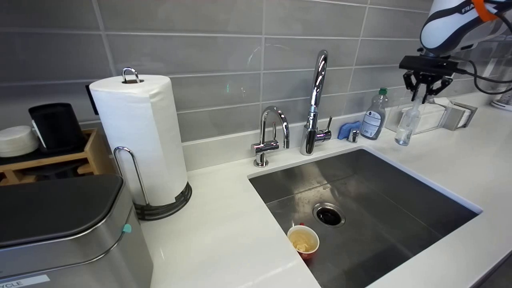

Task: Move the clear bottle to the right of the sink

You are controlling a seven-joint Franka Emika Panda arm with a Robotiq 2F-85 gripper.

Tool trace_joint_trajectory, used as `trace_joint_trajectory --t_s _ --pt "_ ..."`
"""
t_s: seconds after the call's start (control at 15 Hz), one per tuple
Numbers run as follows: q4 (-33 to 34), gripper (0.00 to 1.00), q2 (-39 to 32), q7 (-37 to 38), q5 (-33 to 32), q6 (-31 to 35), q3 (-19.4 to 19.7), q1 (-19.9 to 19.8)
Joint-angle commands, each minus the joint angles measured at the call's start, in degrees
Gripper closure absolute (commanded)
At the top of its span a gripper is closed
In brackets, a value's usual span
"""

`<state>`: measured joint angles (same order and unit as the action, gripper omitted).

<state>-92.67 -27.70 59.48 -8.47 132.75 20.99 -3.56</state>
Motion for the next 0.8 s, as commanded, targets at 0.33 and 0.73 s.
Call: trace_joint_trajectory --t_s 0.33,0.73 --pt "-14.0 0.69 9.1 8.2 -6.6 5.4 -0.3 0.1" --pt "-14.9 0.92 8.9 12.4 -9.9 6.4 0.0 1.6"
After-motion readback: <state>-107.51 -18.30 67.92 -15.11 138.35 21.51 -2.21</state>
